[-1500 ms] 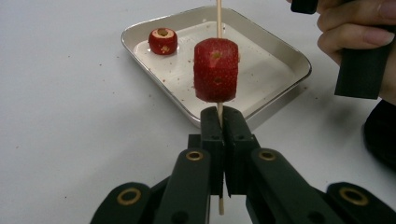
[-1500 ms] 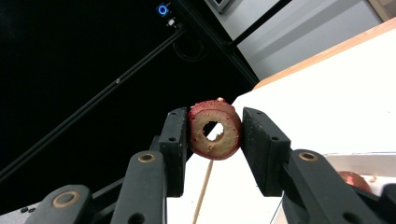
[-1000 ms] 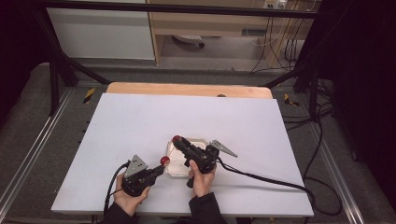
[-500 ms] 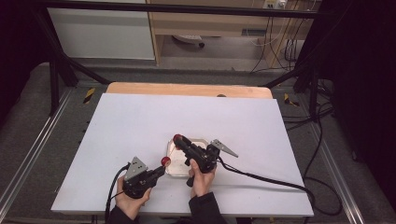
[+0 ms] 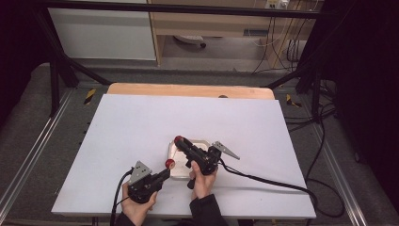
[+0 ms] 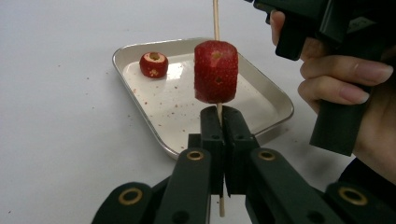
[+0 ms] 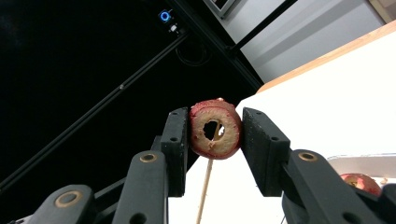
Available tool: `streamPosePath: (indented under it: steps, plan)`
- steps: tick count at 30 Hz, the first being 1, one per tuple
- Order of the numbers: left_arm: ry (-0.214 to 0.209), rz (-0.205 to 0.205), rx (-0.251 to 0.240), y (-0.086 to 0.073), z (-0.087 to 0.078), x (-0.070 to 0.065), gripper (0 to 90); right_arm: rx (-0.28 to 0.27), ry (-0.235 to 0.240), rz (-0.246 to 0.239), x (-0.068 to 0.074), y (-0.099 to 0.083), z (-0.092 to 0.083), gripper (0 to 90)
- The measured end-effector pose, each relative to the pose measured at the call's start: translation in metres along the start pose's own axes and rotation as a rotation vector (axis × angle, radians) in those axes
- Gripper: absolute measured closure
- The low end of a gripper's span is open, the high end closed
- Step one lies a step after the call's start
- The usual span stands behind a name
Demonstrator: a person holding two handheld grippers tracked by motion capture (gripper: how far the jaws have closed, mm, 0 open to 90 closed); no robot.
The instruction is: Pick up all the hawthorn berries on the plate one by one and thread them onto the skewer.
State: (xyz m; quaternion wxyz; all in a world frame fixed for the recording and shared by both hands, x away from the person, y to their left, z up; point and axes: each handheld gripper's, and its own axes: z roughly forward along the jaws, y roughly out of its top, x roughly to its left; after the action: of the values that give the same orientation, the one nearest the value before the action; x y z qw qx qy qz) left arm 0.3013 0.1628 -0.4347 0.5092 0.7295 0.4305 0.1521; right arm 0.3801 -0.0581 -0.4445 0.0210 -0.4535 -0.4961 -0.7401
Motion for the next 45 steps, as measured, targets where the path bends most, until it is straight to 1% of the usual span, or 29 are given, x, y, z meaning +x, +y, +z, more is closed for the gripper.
streamPosePath:
  steps: [2,3,4,7,8,12,13,14,16,18,20,22,23,25,26,29,33,38,39,40,42,43,45]
  plan:
    - [-0.006,-0.024,0.009,-0.003,0.000,0.001,88.2,-0.022,-0.007,-0.002,0.000,0.001,0.000,62.8]
    - [-0.001,-0.024,0.005,-0.004,0.000,0.000,88.2,-0.023,-0.004,-0.003,0.000,0.002,0.000,62.8]
    - [0.013,-0.034,0.011,-0.004,-0.001,-0.001,88.2,-0.021,-0.002,-0.003,0.000,0.003,0.000,62.8]
    - [0.021,-0.047,-0.012,-0.004,-0.002,-0.002,88.2,-0.023,0.000,0.001,0.001,0.003,0.000,62.7]
    - [0.011,-0.045,-0.026,-0.003,0.000,-0.002,88.2,-0.024,-0.001,0.003,0.001,0.002,0.000,62.8]
    - [0.006,-0.075,-0.033,-0.003,0.003,-0.008,88.1,-0.029,-0.005,0.011,-0.001,0.000,0.001,62.8]
    - [0.010,-0.055,-0.036,-0.003,0.004,-0.009,88.1,-0.032,-0.004,0.016,-0.001,-0.001,0.001,62.8]
    - [0.013,-0.056,-0.035,-0.003,0.005,-0.010,88.0,-0.033,-0.003,0.021,-0.002,-0.002,0.001,62.8]
    - [0.013,-0.059,-0.034,-0.002,0.005,-0.010,88.0,-0.025,0.002,0.022,-0.001,-0.001,0.001,62.8]
    - [0.015,-0.084,-0.040,0.002,0.004,-0.007,88.1,-0.011,0.009,0.019,-0.001,-0.001,0.000,62.8]
    - [0.013,-0.077,-0.044,0.005,0.006,-0.005,88.2,-0.015,0.008,0.017,-0.001,-0.002,0.000,62.8]
    - [0.033,-0.060,-0.038,0.006,0.009,-0.006,88.2,-0.007,0.010,0.016,0.000,-0.002,0.000,62.8]
    - [0.047,-0.051,-0.026,0.006,0.009,-0.006,88.2,-0.001,0.009,0.017,0.000,-0.002,0.000,62.8]
    - [0.054,-0.050,-0.020,0.009,0.012,-0.004,88.2,0.015,0.006,0.021,-0.001,-0.002,0.000,62.8]
    - [0.049,-0.056,-0.020,0.011,0.013,-0.003,88.2,0.020,0.005,0.021,-0.001,-0.003,0.000,62.8]
    - [0.050,-0.037,-0.016,0.015,0.017,-0.001,88.2,0.040,0.001,0.027,-0.002,-0.004,0.001,62.8]
    - [0.051,-0.028,-0.012,0.021,0.022,-0.001,88.2,0.056,-0.004,0.019,-0.002,-0.006,0.000,62.8]
    - [0.043,-0.006,-0.004,0.022,0.020,0.003,88.1,0.069,-0.010,-0.003,-0.001,-0.004,0.000,61.9]
    - [0.047,-0.001,-0.001,0.022,0.018,0.004,88.1,0.072,-0.011,-0.005,0.000,-0.004,-0.001,60.7]
    - [0.049,0.008,0.000,0.022,0.017,0.006,88.1,0.073,-0.015,-0.016,0.000,-0.003,-0.001,56.9]
    - [0.039,0.019,0.011,0.021,0.013,0.012,88.1,0.084,-0.026,-0.044,0.002,0.001,-0.002,51.3]
    - [0.033,0.029,0.018,0.020,0.011,0.016,88.1,0.096,-0.030,-0.059,0.003,0.003,-0.003,48.4]
    - [0.041,0.066,0.040,0.017,0.005,0.023,88.1,0.124,-0.048,-0.099,0.006,0.010,-0.004,41.9]
